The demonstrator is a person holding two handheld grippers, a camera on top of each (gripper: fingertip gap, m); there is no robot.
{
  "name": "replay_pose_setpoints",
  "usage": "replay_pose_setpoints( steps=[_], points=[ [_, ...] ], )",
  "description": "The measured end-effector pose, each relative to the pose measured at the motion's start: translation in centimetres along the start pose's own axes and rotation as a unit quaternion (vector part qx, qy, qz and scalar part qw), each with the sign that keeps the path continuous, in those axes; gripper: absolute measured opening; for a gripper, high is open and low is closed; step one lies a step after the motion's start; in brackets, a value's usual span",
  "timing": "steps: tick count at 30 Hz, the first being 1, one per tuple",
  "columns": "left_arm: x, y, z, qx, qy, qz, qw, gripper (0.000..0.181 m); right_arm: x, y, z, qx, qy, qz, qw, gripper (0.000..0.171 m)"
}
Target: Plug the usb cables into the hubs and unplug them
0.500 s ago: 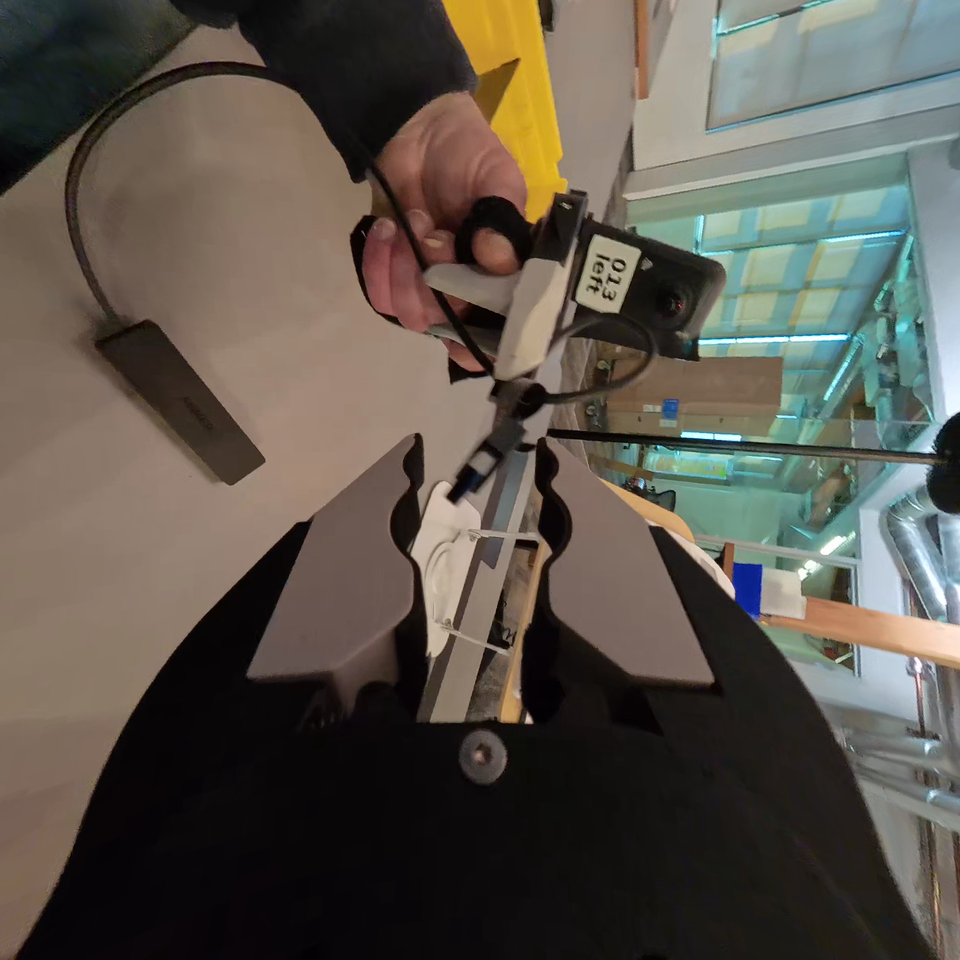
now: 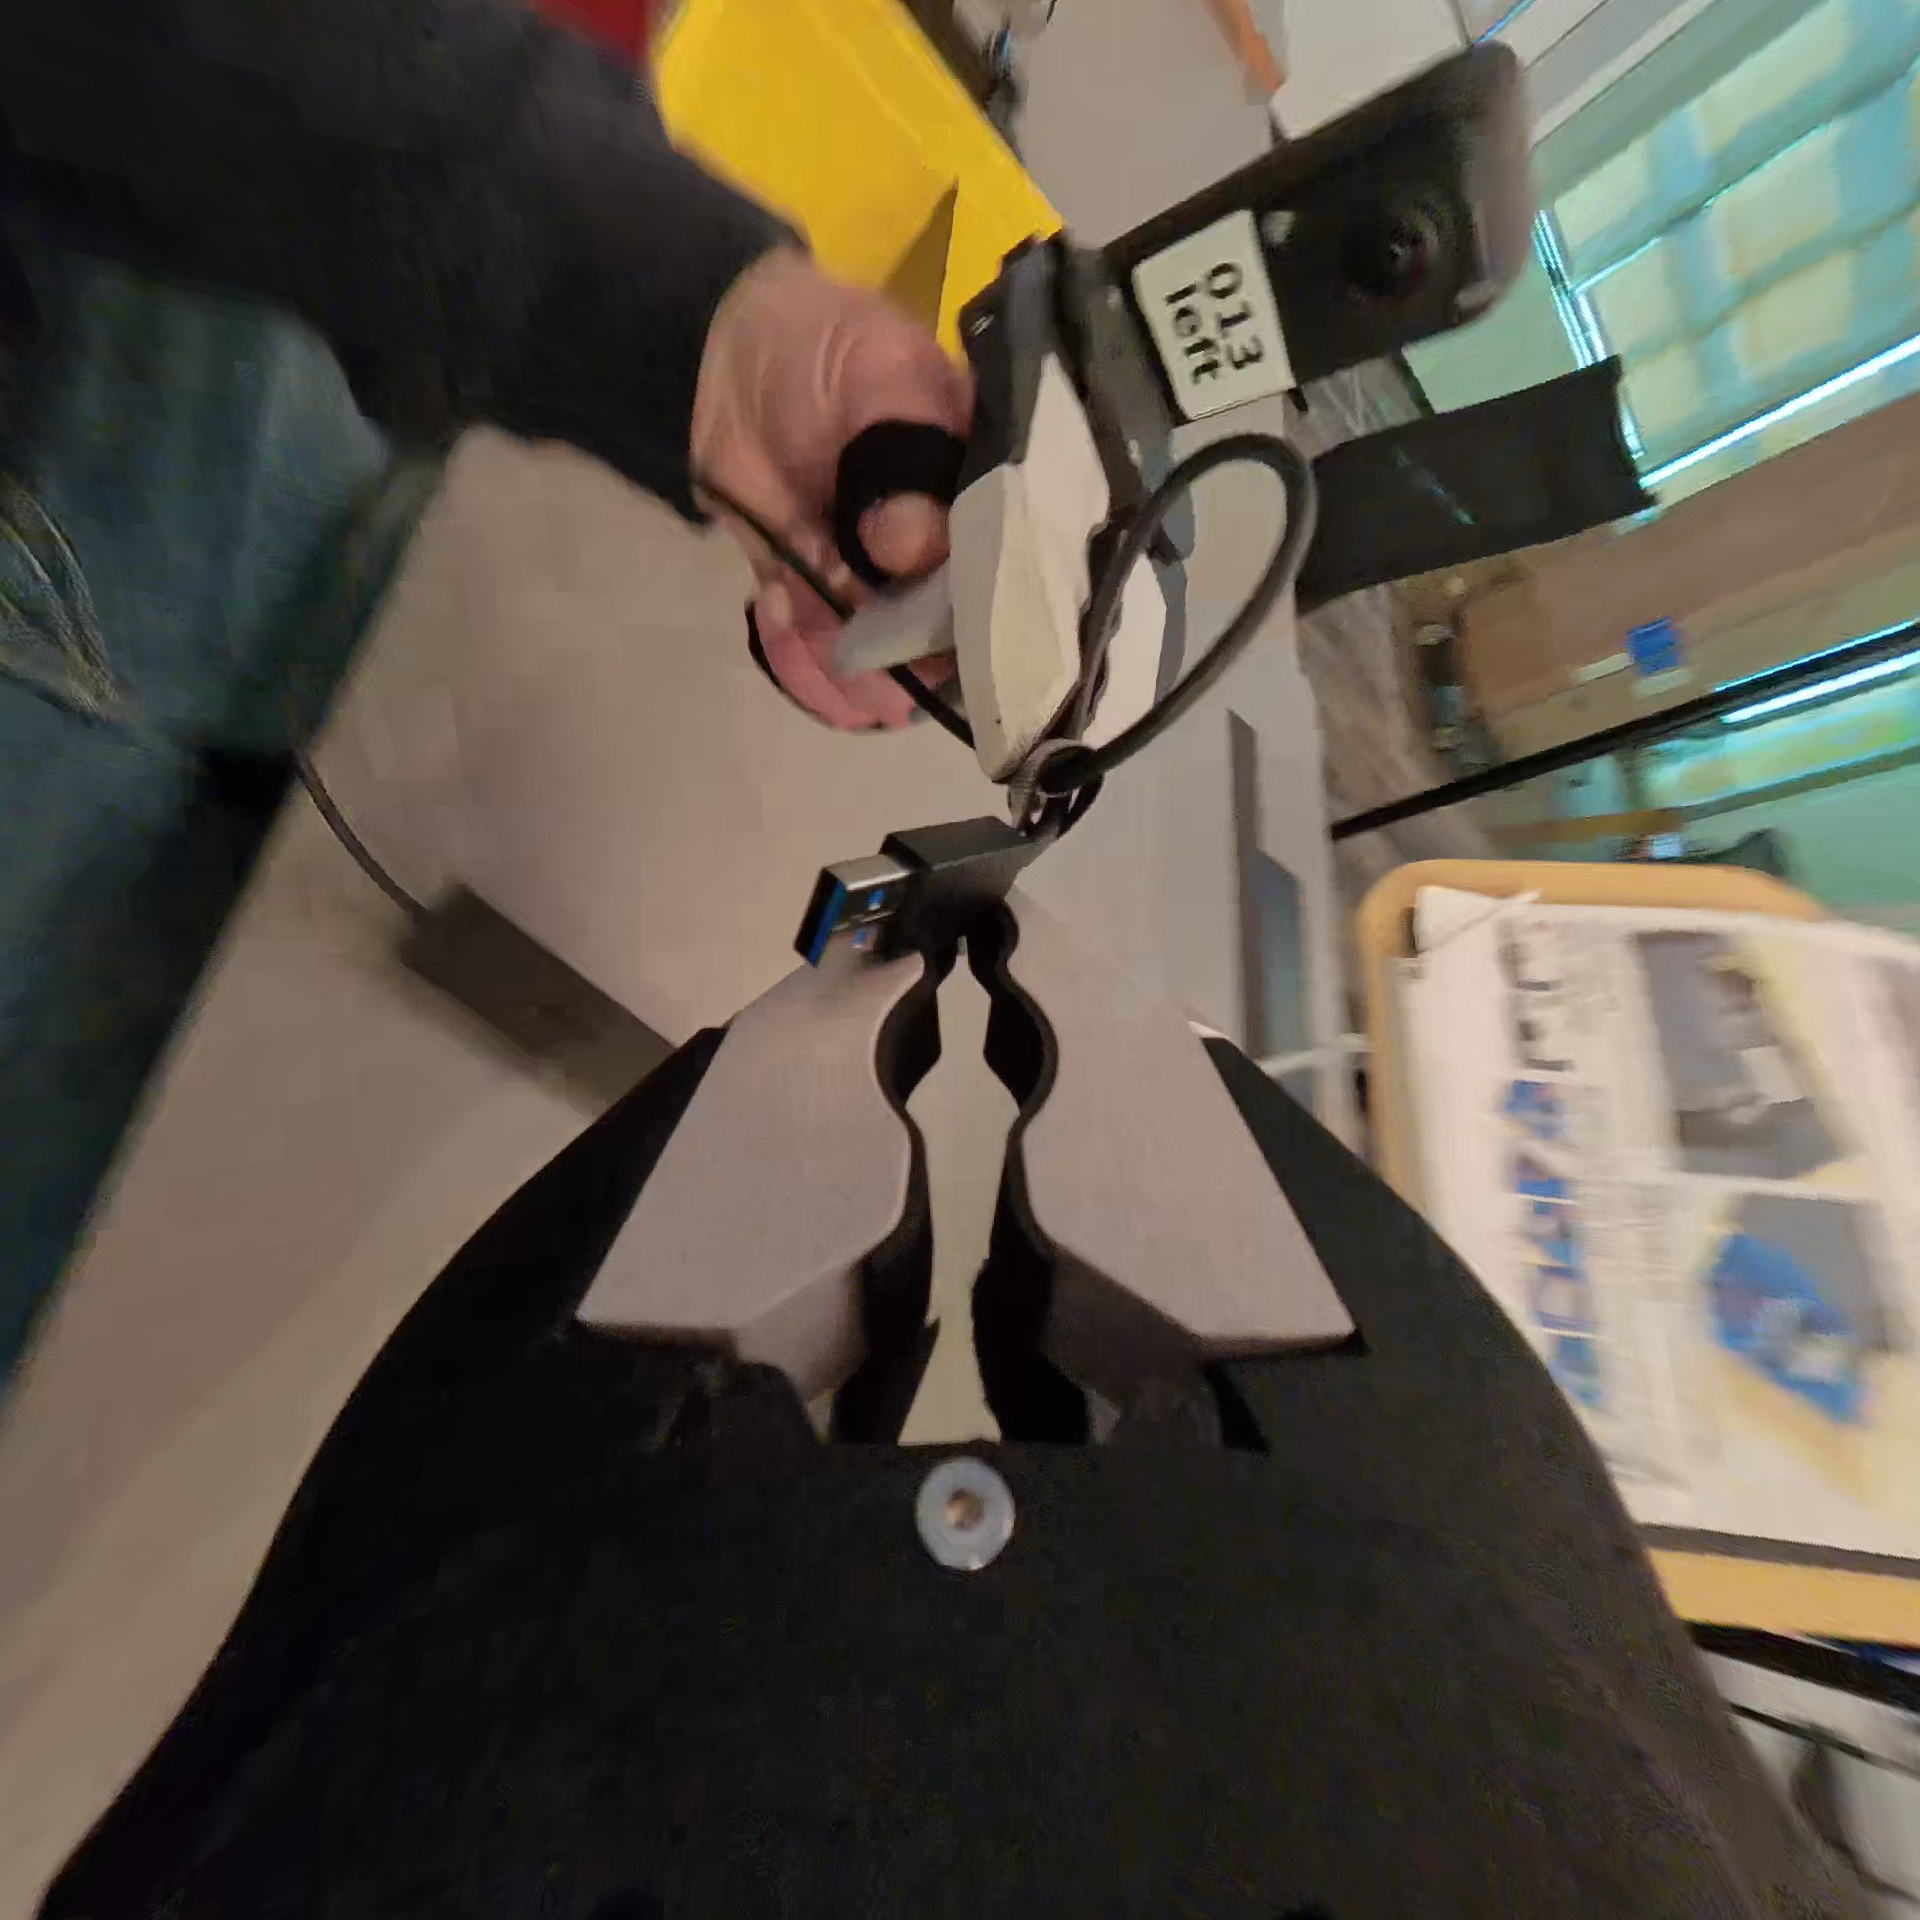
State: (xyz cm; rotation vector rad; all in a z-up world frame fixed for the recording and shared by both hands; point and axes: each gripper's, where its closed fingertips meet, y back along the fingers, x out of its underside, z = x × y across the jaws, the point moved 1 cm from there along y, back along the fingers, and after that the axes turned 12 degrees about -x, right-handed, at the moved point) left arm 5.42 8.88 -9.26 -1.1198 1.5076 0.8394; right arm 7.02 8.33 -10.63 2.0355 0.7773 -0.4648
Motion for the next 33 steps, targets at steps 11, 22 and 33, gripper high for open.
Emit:
replay_pose_setpoints(
  steps=[11,22,33],
  points=[
    [-0.6,-0.9,2.3,-0.182,-0.14,0.027,0.973,0.003,-1.5,0.1,-0.4,-0.044,-0.286,-0.309,0.906,0.0],
    [-0.3,-1.6,3.8,-0.293,-0.24,0.059,0.924,0.002,-2.9,0.0,-1.4,-0.055,-0.345,-0.391,0.852,0.0],
    [1.8,-1.9,6.9,-0.387,-0.312,0.129,0.858,0.003,-3.6,0.0,-3.2,-0.005,-0.337,-0.373,0.864,0.0]
  ],
)
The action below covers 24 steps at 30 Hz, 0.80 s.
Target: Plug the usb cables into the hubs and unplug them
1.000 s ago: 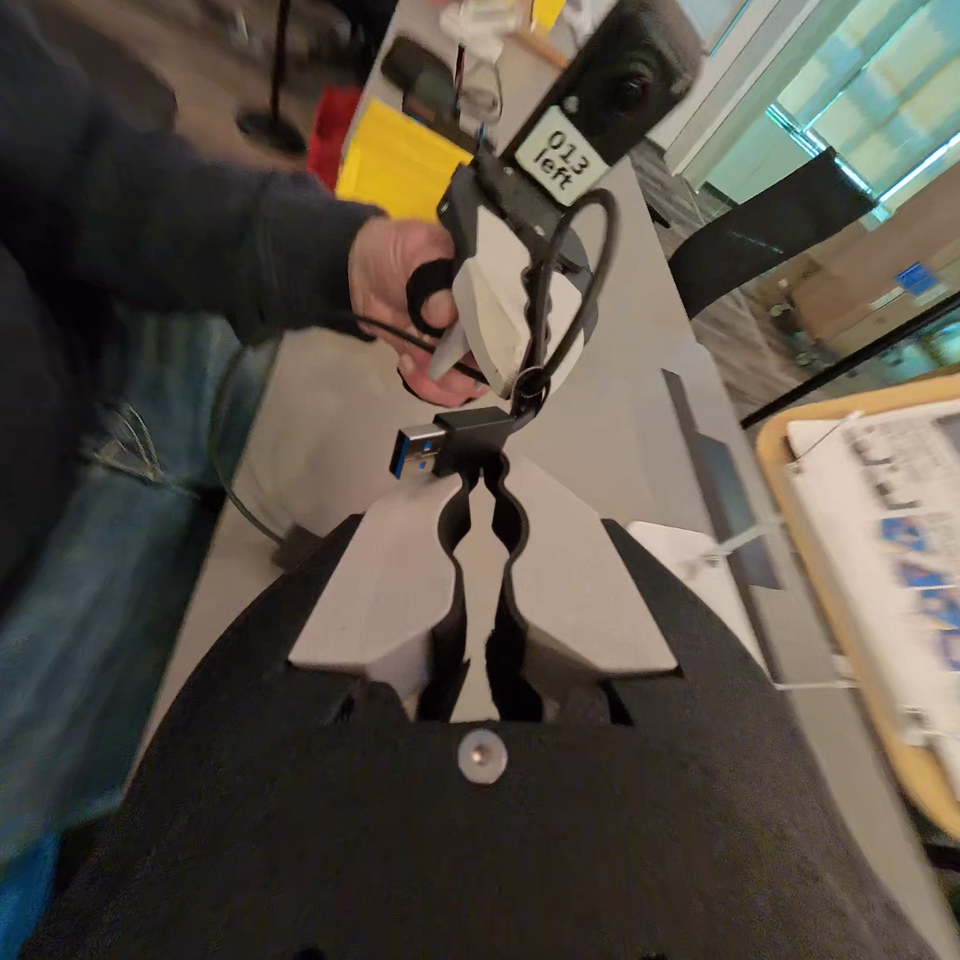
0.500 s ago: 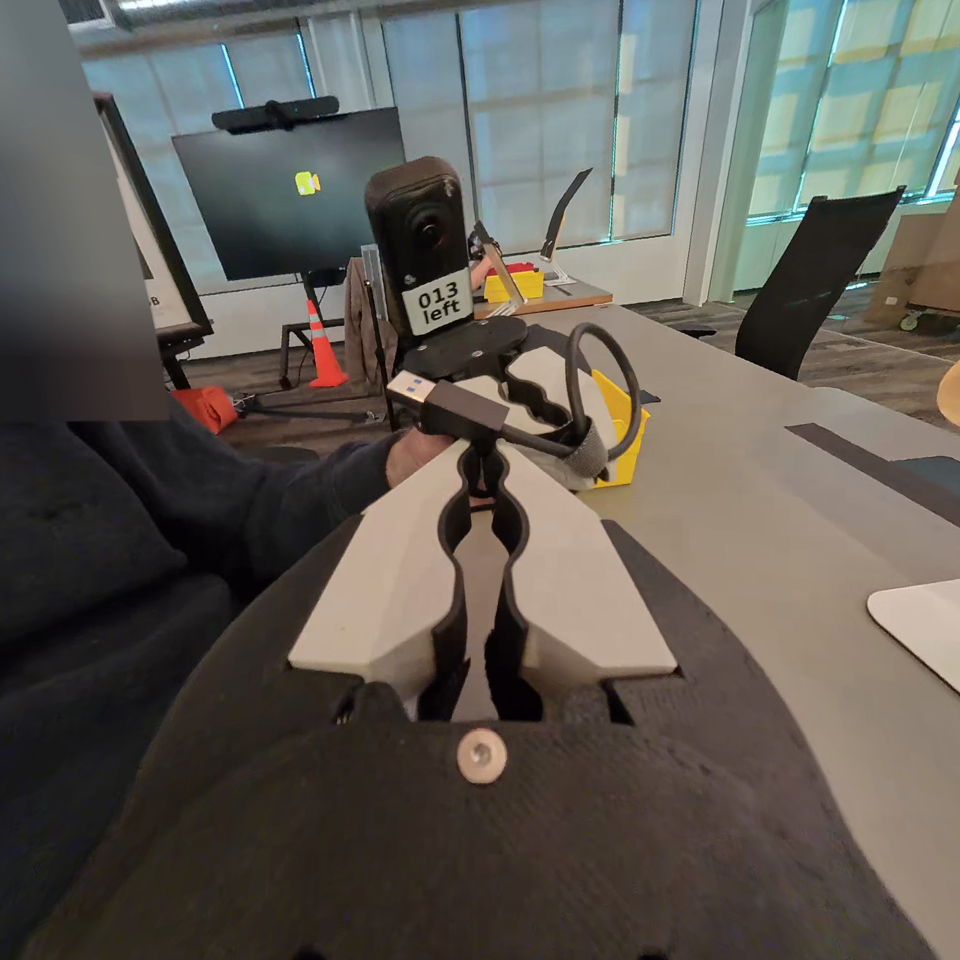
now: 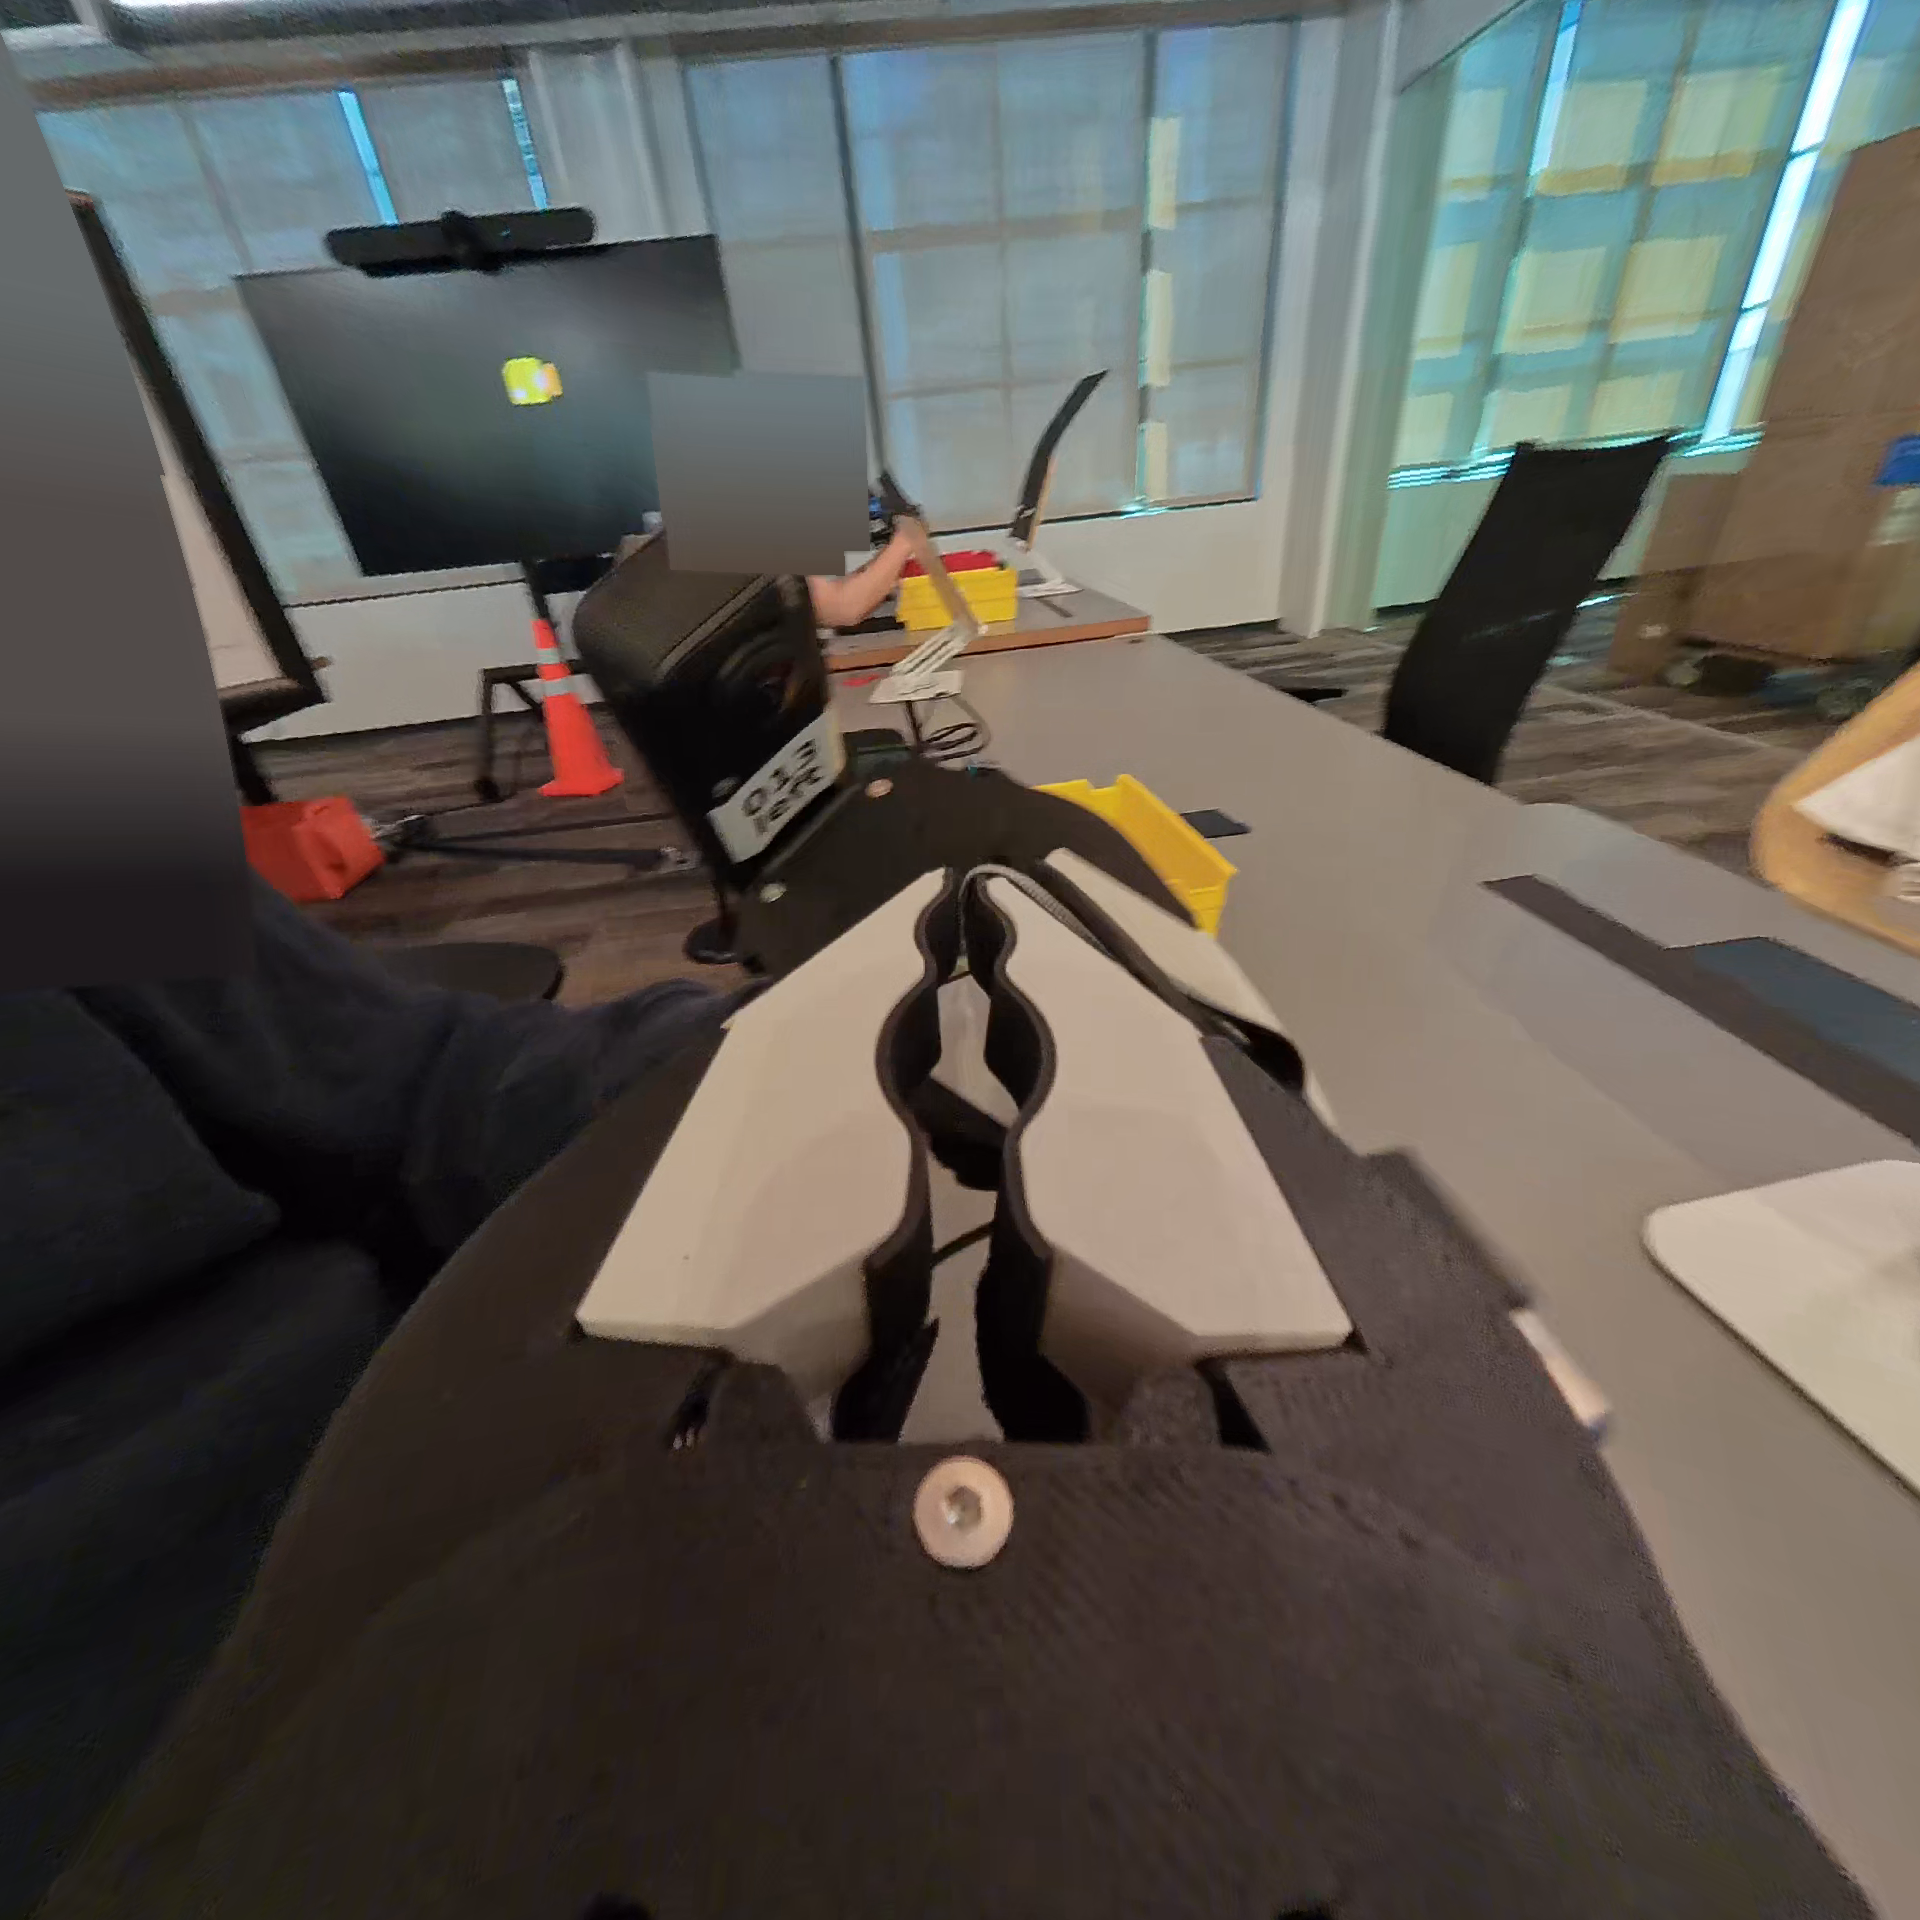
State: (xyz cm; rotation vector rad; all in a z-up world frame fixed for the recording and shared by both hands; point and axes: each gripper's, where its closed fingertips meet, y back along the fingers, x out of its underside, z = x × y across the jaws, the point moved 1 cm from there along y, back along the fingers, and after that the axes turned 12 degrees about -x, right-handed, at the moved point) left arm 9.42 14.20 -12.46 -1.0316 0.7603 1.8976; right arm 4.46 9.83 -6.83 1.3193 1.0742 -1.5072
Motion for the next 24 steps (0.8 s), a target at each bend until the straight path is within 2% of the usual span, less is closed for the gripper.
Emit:
replay_pose_setpoints(
  steps=[1,3,4,6,8,11,13,14,16,17,19,21,23,24],
  points=[
    [0.0,0.0,-0.1,-0.002,-0.007,-0.005,1.0,0.003,-0.2,0.5,-0.6,0.023,0.014,0.001,1.0,0.0],
    [-0.2,0.1,0.1,-0.002,0.011,-0.005,1.0,0.003,0.9,1.2,-1.9,0.094,0.077,0.077,0.99,0.001],
    [-0.1,0.1,0.4,-0.011,0.006,-0.005,1.0,0.003,1.4,1.0,-1.5,0.085,0.086,0.104,0.987,0.008],
    [-0.2,0.3,0.9,-0.015,0.005,-0.008,1.0,0.003,2.1,0.8,-0.4,0.064,0.09,0.15,0.983,0.04],
    [-0.4,0.7,1.3,-0.023,-0.009,-0.019,1.0,0.002,1.6,1.6,0.7,0.048,0.132,0.163,0.976,0.025],
    [-0.3,0.8,1.3,-0.028,-0.036,-0.019,0.999,0.003,-0.6,3.4,1.1,0.048,0.146,0.162,0.975,0.028],
    [-0.4,0.8,1.1,-0.029,-0.056,-0.022,0.998,0.002,-1.6,4.3,1.2,0.035,0.146,0.169,0.974,0.039],
    [-0.5,0.9,1.2,-0.032,-0.059,-0.024,0.997,0.002,-1.4,4.6,1.3,0.021,0.142,0.19,0.971,0.035],
    [-0.8,1.0,1.1,-0.034,-0.068,-0.029,0.997,0.002,-1.9,5.6,-0.1,0.061,0.163,0.212,0.962,0.033],
    [-0.8,1.0,1.0,-0.037,-0.082,-0.03,0.995,0.002,-2.2,5.8,-0.5,0.07,0.177,0.216,0.958,0.024],
    [-1.1,1.2,0.3,-0.025,-0.106,-0.039,0.993,0.002,-2.4,5.9,-2.0,0.105,0.202,0.247,0.942,0.021],
    [-1.2,1.3,0.0,-0.025,-0.134,-0.036,0.99,0.002,-1.4,6.1,-3.9,0.132,0.245,0.309,0.909,0.018],
    [-1.5,1.6,-0.6,-0.008,-0.145,-0.04,0.989,0.002,0.9,5.7,-4.3,0.091,0.272,0.372,0.883,0.019],
    [-1.5,1.7,-0.6,-0.005,-0.143,-0.04,0.989,0.002,1.5,5.1,-3.9,0.063,0.282,0.373,0.882,0.017]
  ],
)
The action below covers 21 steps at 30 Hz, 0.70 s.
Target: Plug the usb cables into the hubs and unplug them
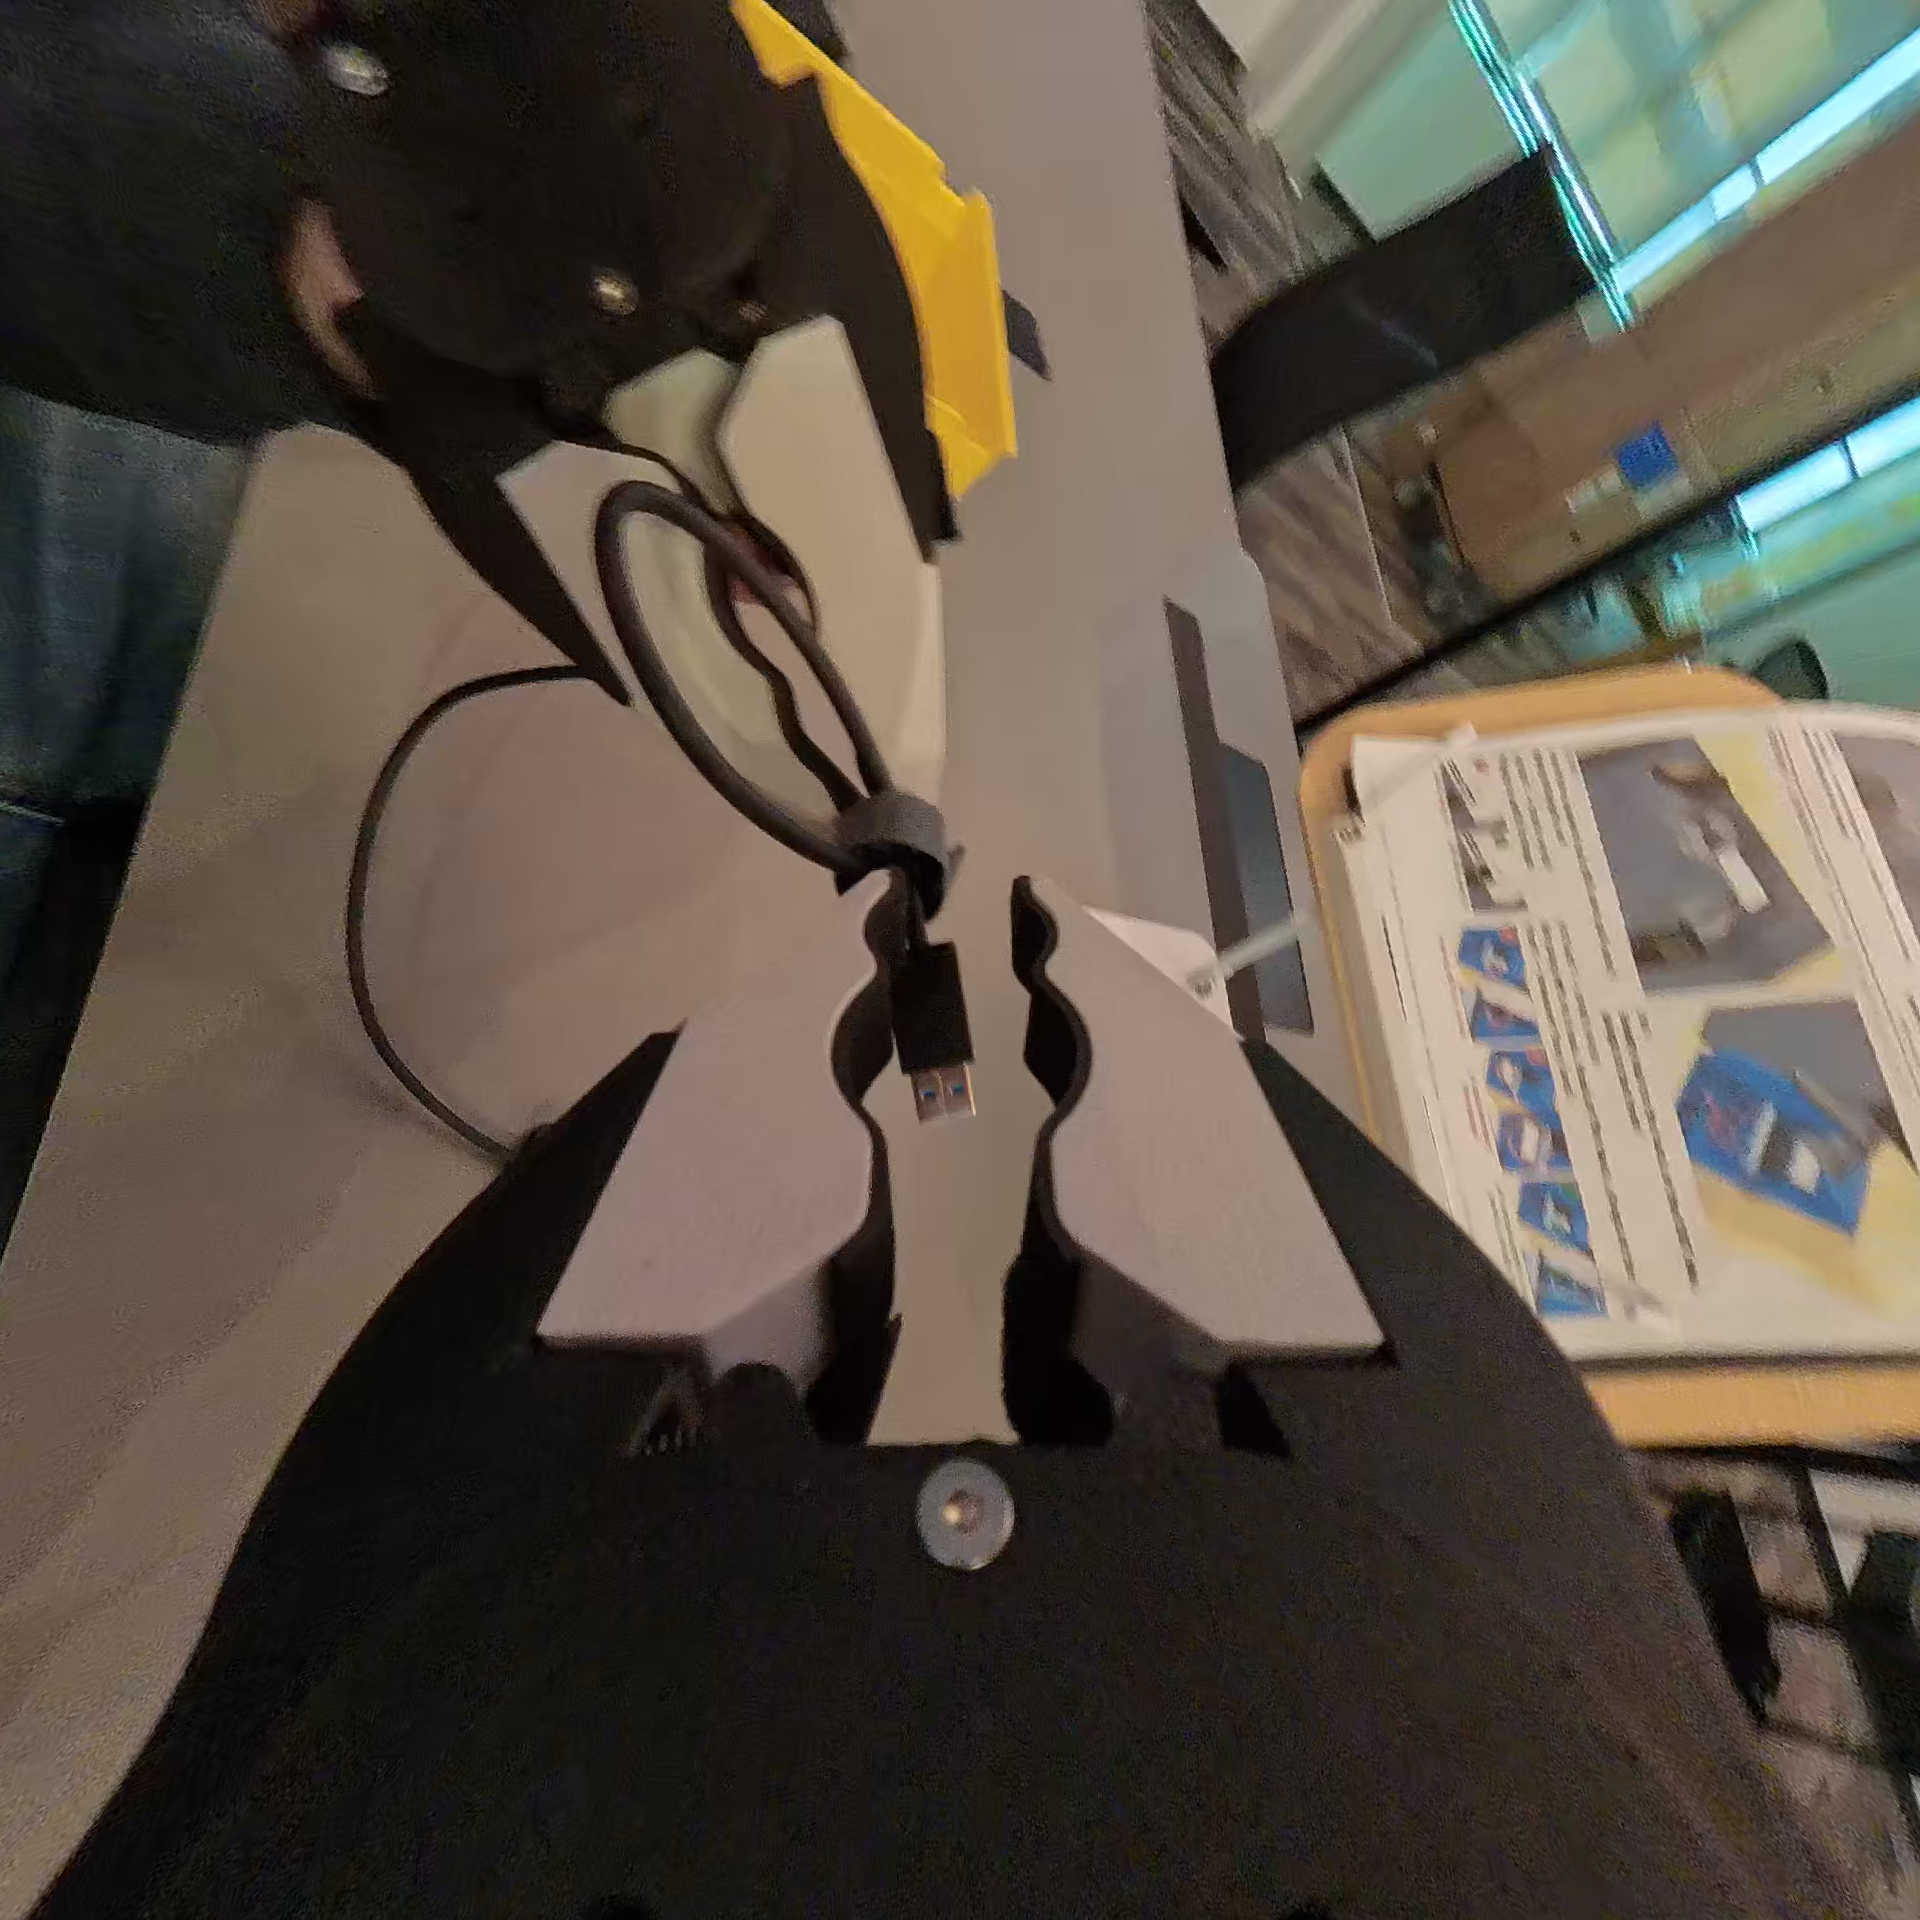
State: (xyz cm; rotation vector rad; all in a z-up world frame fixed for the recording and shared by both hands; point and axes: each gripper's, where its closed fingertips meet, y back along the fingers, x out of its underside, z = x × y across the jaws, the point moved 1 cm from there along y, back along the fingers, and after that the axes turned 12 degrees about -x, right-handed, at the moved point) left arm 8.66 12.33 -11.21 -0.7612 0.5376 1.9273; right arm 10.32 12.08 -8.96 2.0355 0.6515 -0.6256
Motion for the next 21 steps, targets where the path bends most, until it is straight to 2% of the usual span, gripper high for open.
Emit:
replay_pose_setpoints(
  steps=[1,3,7,10,13,15,18,21],
  points=[
    [0.1,0.2,-0.1,0.009,-0.002,0.0,1.0,0.002,-0.3,-0.3,0.3,-0.012,0.013,-0.012,1.0,0.011],
    [0.1,0.5,-0.3,0.027,0.002,-0.005,1.0,0.002,-1.0,-0.2,0.5,-0.018,0.037,-0.036,0.999,0.012],
    [0.5,0.9,-1.0,0.059,-0.006,0.004,0.998,0.002,-1.1,-1.0,1.6,-0.024,0.106,-0.008,0.994,0.001],
    [0.3,1.3,-1.7,0.093,0.003,-0.002,0.996,0.002,-1.6,-1.3,2.0,-0.023,0.132,-0.012,0.991,0.0],
    [0.1,1.6,-1.1,0.078,0.007,-0.01,0.997,0.003,-2.2,-1.3,1.6,-0.031,0.065,-0.06,0.996,0.0],
    [-0.2,1.8,-0.6,0.061,0.004,-0.017,0.998,0.003,-2.8,-1.1,0.9,-0.032,-0.017,-0.122,0.992,0.0],
    [-0.3,1.7,0.0,0.035,-0.016,-0.004,0.999,0.003,-2.9,-0.8,0.2,-0.079,-0.176,-0.214,0.958,0.0],
    [-0.2,1.4,0.4,0.016,-0.023,0.011,1.0,0.002,-2.0,-0.5,-0.5,-0.082,-0.258,-0.262,0.926,0.0]
  ],
)
